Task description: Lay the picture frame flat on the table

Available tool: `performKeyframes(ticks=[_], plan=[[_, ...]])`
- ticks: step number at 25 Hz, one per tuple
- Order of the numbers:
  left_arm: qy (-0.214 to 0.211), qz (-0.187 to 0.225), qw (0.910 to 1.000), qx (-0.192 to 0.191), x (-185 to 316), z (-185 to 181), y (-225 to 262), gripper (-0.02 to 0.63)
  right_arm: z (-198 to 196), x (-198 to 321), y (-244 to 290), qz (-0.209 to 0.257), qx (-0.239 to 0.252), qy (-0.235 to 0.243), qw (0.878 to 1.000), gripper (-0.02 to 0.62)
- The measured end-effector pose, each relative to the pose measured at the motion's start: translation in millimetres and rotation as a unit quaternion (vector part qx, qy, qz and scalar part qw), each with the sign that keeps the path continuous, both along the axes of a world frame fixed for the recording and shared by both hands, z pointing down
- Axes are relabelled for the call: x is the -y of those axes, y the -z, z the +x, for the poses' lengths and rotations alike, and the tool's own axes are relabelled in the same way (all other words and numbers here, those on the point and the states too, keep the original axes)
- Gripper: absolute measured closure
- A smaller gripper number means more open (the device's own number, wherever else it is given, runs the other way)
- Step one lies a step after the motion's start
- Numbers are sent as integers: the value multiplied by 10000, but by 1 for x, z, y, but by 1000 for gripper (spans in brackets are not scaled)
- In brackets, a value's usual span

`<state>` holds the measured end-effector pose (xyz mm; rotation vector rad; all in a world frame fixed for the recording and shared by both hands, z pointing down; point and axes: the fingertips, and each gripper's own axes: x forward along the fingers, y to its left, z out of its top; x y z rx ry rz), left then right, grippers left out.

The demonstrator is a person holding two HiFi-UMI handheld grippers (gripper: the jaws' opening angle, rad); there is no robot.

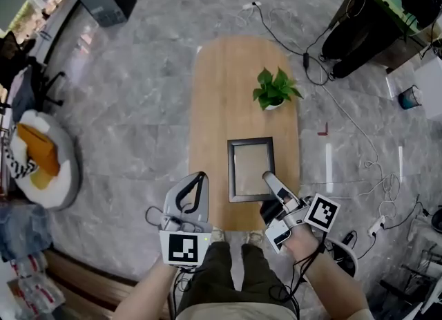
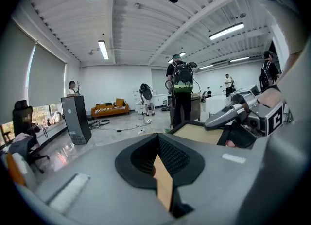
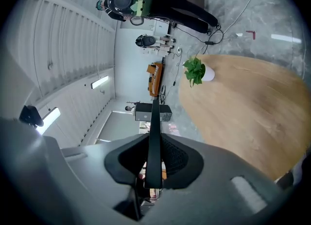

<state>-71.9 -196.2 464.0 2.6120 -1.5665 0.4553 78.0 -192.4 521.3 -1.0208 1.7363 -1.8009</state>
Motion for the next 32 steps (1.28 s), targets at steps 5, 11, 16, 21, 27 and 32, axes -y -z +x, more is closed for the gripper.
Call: performKeyframes(ticks=[5, 11, 16, 21, 27, 32], plan=[[1, -303, 9995, 8, 11, 1, -55, 586, -2, 9, -54, -98, -147, 61, 9998, 526], [-31, -628, 9980, 85, 13, 4, -124, 586, -5, 7, -118, -317, -187, 118, 9993, 526], [-11, -894, 9959, 140, 12, 5, -179, 586, 2, 7, -176, -488, -239, 60, 9985, 526], [-6, -1118, 9936, 162, 7, 6, -232, 586, 2, 7, -227, -629, -337, 88, 9974, 526], [-44, -1341, 9907, 232, 6, 10, -278, 586, 2, 6, -279, -830, -550, 163, 9949, 526], [-44, -1516, 9881, 252, 4, 12, -305, 586, 4, 5, -307, -917, -777, 244, 9924, 526]])
